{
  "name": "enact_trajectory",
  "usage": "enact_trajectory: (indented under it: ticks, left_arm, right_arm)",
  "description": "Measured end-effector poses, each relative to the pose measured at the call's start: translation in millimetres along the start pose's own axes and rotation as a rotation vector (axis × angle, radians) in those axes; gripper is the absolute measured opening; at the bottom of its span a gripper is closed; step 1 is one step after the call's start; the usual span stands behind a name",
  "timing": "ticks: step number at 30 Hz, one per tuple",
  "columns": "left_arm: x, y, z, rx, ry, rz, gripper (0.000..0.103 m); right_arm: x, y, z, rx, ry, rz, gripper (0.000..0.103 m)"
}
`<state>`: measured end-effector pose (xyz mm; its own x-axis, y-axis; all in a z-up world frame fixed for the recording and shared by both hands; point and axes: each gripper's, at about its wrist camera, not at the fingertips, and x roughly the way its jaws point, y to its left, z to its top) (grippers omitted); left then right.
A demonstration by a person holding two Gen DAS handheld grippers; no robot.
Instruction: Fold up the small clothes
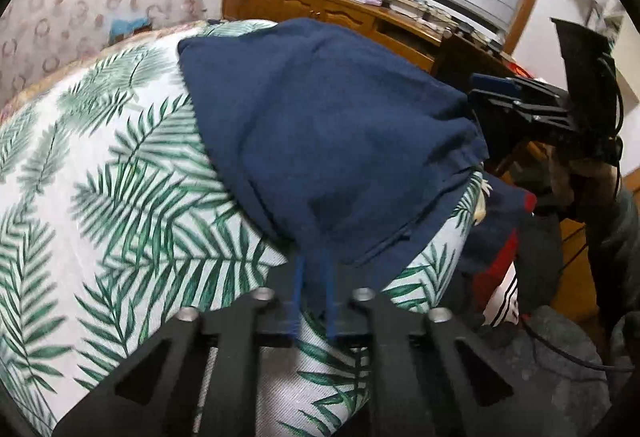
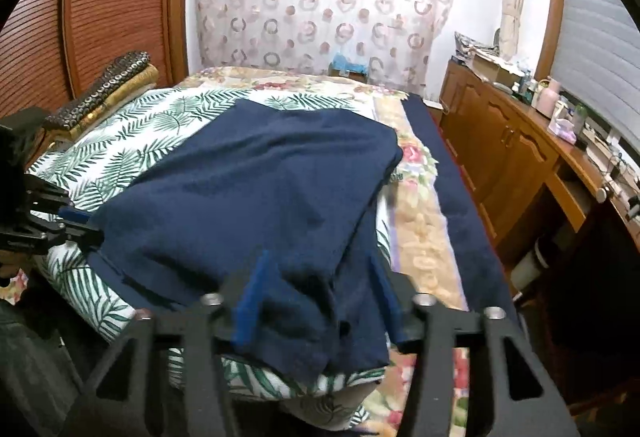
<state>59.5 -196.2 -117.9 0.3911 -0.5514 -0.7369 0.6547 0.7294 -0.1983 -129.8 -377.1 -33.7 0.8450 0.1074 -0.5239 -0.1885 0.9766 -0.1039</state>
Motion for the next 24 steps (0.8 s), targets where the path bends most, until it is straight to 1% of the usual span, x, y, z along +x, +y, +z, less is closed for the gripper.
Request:
enact_trajectory:
  ticks: [2, 4, 6, 8, 10, 12, 14, 17, 19, 21, 23, 24]
  left_arm:
    - [-8, -3, 10, 0.002, -0.032, -0.024, 0.006]
    - [-20, -8, 27, 0.009, -0.085, -0.039, 0.005]
    - [-30, -13, 47, 0.025, -0.136, -0.04, 0.005]
    - [-35, -16, 66, 0.038, -0.174, -0.035, 0.005]
    - [-34, -15, 82, 0.035, -0.195, -0.036, 0.005]
    - [-31, -13, 97, 0.031, -0.21, -0.031, 0.005]
    - [-26, -8, 107, 0.02, -0.221, -0.024, 0.005]
    - [-20, 0, 115, -0.004, -0.228, -0.023, 0.005]
    - [-20, 4, 114, -0.013, -0.237, -0.019, 0.005]
    - [-21, 7, 113, -0.02, -0.243, -0.015, 0.005]
    - [-23, 12, 113, -0.031, -0.253, -0.014, 0.005]
    - [-24, 15, 114, -0.038, -0.259, -0.015, 0.005]
  right_arm:
    - [0, 6, -1, -0.004, -0.008, 0.048, 0.061]
    - [3, 15, -4, -0.012, -0.003, 0.094, 0.067]
    - [8, 27, -6, -0.025, 0.009, 0.135, 0.071]
    - [11, 37, -6, -0.034, 0.017, 0.169, 0.072]
    - [11, 45, -5, -0.047, 0.014, 0.206, 0.076]
    - [11, 54, -6, -0.076, 0.011, 0.224, 0.08]
    - [15, 56, -8, -0.096, 0.027, 0.223, 0.081]
    - [32, 53, -14, -0.128, 0.078, 0.16, 0.081]
    - [40, 44, -16, -0.113, 0.097, 0.137, 0.081]
    - [42, 34, -16, -0.089, 0.097, 0.113, 0.08]
    - [43, 28, -12, -0.068, 0.097, 0.11, 0.08]
    - [42, 24, -11, -0.061, 0.094, 0.108, 0.075]
